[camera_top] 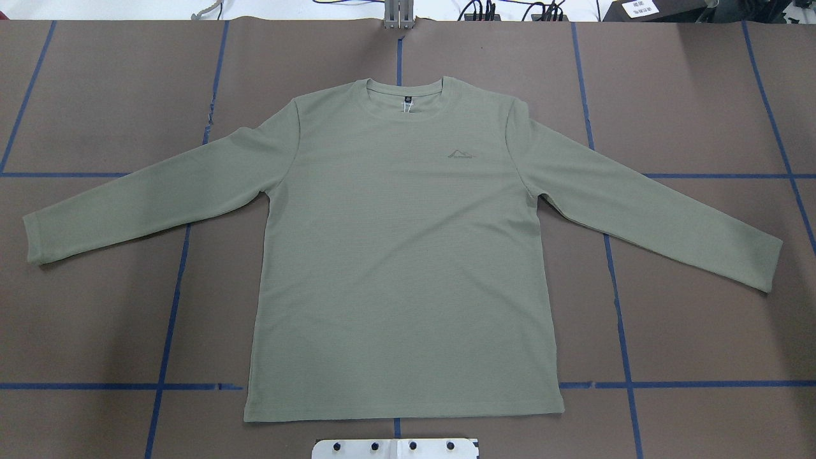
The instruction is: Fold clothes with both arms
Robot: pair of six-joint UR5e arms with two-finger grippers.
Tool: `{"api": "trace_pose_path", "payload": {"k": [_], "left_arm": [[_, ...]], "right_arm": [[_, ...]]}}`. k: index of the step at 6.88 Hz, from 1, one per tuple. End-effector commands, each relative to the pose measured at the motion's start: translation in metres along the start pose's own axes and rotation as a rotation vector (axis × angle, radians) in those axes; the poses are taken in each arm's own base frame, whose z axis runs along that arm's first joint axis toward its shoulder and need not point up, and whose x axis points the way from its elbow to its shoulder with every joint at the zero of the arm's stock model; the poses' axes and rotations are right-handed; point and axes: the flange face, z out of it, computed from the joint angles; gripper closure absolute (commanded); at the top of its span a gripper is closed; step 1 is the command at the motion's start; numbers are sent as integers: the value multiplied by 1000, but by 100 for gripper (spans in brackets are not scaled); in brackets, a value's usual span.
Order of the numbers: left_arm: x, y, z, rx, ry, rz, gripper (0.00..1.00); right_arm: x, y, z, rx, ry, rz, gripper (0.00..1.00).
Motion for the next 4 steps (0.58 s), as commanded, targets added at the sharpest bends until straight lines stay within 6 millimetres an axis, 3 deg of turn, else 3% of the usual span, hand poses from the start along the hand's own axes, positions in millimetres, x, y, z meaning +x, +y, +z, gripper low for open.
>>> {"api": "trace_pose_path", "payload": {"k": [1,3,4], "left_arm": [[3,1,-3,68,-24,59,0],[9,-11,-11,99,-37,92,0],[20,-27,-28,166,-64,149,0]], "right_arm": [[-4,-3,-3,9,-18,-7,0],[-36,-8,-29,62,-133,-48,0],[-53,-14,-45,134,-170,-119,0]]}}
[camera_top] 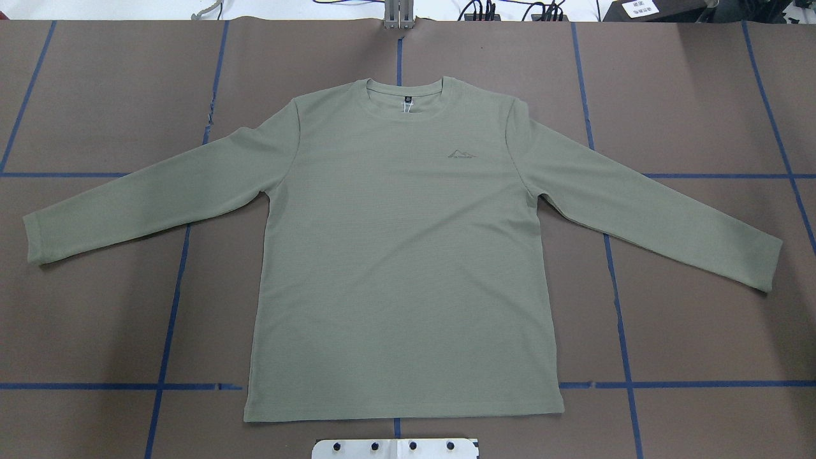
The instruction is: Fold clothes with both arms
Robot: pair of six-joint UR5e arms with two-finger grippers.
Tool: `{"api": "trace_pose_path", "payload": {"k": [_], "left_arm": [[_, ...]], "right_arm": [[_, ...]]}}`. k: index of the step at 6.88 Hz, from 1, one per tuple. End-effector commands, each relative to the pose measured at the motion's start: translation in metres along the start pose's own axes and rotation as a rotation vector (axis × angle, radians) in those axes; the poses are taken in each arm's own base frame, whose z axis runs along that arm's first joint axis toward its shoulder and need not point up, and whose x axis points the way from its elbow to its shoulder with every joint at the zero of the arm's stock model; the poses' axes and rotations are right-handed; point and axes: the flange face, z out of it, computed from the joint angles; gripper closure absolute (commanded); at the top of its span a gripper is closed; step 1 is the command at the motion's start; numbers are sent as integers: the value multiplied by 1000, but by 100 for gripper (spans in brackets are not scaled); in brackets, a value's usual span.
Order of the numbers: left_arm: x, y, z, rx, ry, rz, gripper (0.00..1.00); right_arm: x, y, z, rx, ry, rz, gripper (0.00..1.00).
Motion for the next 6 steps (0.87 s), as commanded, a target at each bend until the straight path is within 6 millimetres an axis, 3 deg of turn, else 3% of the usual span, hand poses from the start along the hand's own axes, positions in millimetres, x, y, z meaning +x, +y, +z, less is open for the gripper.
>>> {"api": "trace_pose_path", "payload": {"k": [1,2,3,4,5,6], "left_arm": [[12,-29,-26,164,-67,135,0],[16,-37,-33,272,-107,229,0],[16,-44,-36,334,-114,231,0],[18,-46,-39,347,-100,166,0],[18,-45,-39,347,-98,158,0],[19,-42,-38,345,-97,154,0]], "right_arm": [[-29,-15,-23,151,-41,-158,0],[-32,-35,-26,205,-39,-217,0],[-19,-35,-14,198,-41,-210,0],[-22,-37,-19,230,-37,-235,0],[-35,-40,-11,245,-45,-224,0],[-66,-47,17,214,-39,-80,0]]}}
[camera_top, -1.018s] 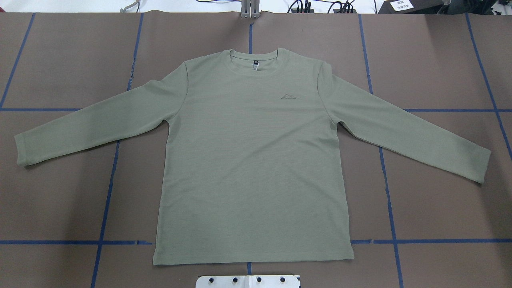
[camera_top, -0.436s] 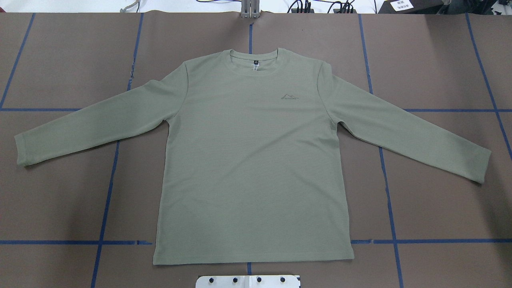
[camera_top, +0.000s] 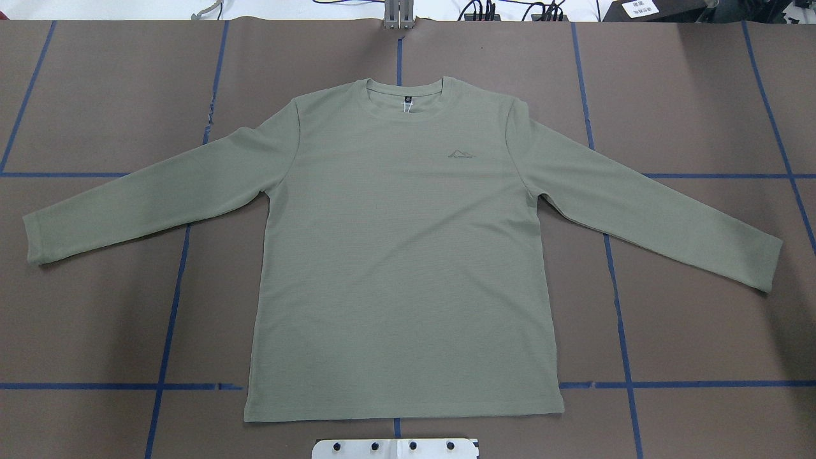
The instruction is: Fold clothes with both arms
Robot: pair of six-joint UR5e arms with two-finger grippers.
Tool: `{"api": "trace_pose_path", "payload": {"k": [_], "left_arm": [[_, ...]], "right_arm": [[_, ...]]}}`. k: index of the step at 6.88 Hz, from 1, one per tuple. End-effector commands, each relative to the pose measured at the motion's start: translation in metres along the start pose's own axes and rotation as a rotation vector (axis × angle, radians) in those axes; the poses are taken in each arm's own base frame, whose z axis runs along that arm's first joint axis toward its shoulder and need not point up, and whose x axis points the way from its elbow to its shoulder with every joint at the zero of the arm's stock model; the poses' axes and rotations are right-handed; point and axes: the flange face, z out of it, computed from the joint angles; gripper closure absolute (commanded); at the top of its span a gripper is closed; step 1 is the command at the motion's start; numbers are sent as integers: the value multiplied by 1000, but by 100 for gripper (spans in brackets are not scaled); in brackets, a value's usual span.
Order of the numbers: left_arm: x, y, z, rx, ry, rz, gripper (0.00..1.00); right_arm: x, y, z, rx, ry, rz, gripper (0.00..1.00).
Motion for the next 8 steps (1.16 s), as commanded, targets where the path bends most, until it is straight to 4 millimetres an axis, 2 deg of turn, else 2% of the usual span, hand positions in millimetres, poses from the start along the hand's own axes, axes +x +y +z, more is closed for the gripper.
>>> {"api": "trace_pose_path", "payload": {"k": [1,2,3,4,5,8], "left_arm": [[1,2,-1,3,0,-10,0],[1,2,-1,3,0,-10,0],[2,0,-2,5,1,-9,0],[1,-1,-2,6,-1,-8,0],[1,-1,-2,6,-1,-8,0],[2,-1,-2,7,-1,-5,0]], "right_arm": [[-43,0,65,52,61,171,0],[-46,19,110,71,7,250,5],[-41,44,146,104,-17,296,15],[-46,62,175,95,-24,290,17],[-45,75,187,75,-15,281,18],[-28,108,187,43,17,294,23]]}}
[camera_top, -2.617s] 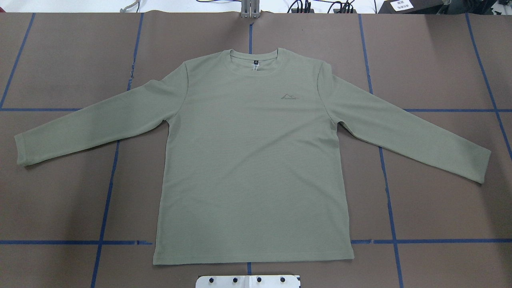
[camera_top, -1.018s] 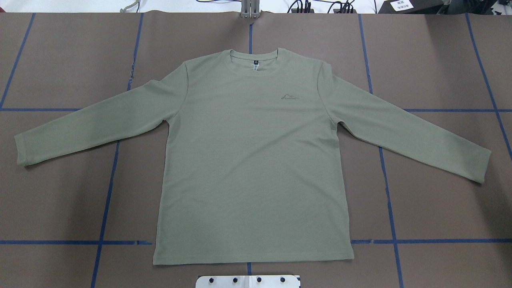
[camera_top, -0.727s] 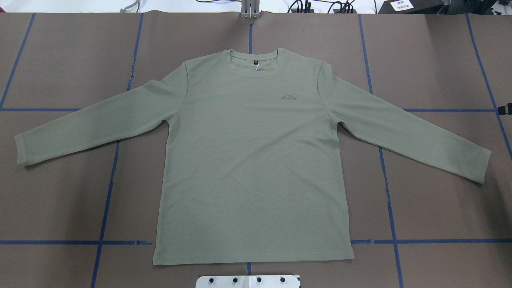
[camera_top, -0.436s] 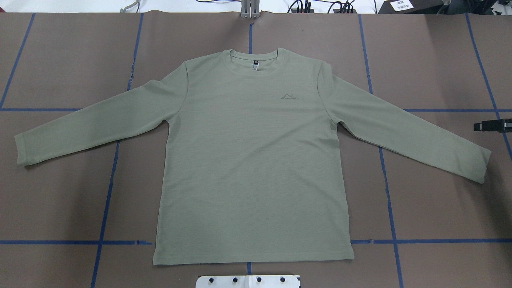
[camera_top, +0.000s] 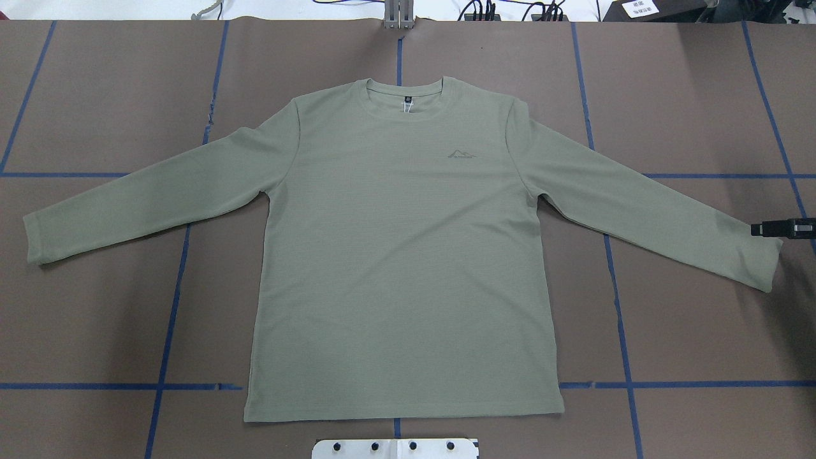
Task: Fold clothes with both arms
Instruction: 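Lower the right gripper to the cuff of the sleeve nearest it and grasp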
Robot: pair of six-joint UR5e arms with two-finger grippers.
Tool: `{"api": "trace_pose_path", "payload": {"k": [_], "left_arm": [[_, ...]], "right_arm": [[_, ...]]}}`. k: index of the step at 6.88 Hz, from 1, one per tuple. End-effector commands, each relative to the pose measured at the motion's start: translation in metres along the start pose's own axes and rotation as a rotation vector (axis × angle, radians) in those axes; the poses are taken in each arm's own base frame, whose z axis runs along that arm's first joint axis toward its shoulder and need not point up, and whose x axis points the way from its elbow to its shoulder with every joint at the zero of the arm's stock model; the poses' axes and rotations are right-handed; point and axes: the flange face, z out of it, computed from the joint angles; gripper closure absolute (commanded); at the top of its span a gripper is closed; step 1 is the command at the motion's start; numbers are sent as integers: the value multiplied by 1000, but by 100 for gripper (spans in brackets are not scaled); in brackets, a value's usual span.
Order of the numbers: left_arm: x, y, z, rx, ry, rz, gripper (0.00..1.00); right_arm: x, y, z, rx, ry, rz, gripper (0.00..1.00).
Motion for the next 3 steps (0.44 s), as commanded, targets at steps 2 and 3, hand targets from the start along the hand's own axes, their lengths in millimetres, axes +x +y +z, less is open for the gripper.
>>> {"api": "trace_pose_path", "payload": {"k": [2,3], "left_arm": [[0,1,0,-1,1,1,0],[0,1,0,-1,2,3,0]], "right_arm": [[12,11,3,-8,27,1,26],[8,9,5,-1,28,-6,27]]}}
